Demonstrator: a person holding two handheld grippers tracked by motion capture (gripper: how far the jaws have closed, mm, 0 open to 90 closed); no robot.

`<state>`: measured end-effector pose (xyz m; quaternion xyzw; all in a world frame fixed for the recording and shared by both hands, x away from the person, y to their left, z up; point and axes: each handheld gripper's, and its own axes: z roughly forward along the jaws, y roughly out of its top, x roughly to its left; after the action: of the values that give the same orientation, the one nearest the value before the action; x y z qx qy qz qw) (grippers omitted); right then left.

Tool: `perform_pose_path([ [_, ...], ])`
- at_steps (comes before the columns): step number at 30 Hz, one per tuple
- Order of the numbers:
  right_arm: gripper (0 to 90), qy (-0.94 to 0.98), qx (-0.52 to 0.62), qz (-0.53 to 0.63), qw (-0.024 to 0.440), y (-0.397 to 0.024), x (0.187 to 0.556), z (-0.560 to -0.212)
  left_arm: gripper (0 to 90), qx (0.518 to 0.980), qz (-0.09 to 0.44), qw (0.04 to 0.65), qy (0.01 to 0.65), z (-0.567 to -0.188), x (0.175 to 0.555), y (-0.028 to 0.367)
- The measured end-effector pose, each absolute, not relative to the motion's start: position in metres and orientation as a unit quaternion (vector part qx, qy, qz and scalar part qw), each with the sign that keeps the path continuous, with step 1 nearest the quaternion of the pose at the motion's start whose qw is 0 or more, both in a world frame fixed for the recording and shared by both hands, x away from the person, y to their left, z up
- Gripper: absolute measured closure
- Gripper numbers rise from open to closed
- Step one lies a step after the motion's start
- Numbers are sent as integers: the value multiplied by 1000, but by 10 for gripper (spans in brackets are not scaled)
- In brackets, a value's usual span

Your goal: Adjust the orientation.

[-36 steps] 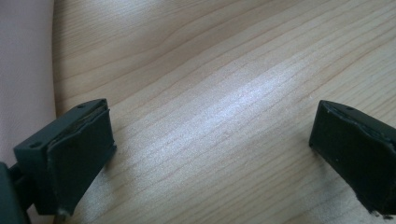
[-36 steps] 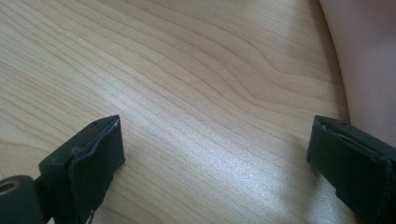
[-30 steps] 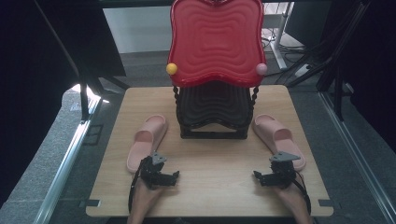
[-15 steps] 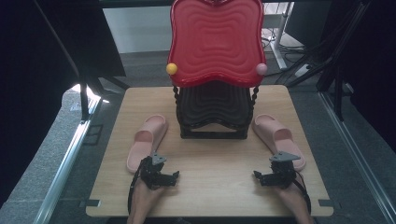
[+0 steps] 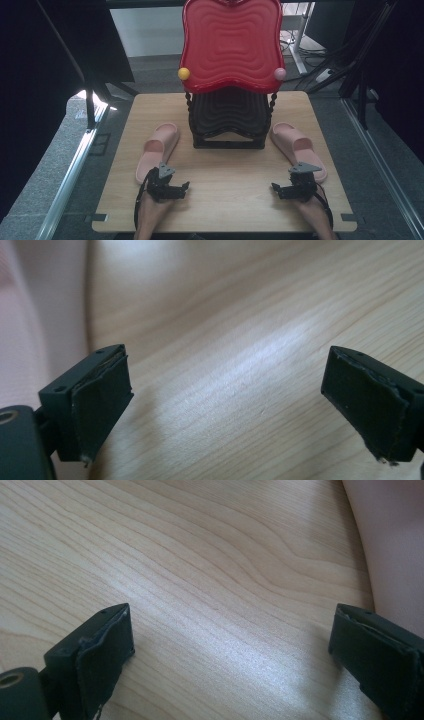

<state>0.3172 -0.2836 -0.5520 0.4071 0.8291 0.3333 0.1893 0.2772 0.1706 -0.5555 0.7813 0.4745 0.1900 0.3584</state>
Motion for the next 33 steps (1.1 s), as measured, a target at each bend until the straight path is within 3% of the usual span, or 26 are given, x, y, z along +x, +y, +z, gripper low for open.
perform_pose_path([
  [15, 41, 829, 406, 333, 190, -284, 318, -552, 84, 741, 220, 372, 514, -533, 267, 224],
  [25, 41, 829, 406, 334, 189, -284, 318, -552, 203, 727, 217, 368, 538, -538, 272, 262],
  [33, 40, 830, 406, 333, 190, -284, 318, -552, 248, 722, 215, 372, 542, -539, 282, 272],
])
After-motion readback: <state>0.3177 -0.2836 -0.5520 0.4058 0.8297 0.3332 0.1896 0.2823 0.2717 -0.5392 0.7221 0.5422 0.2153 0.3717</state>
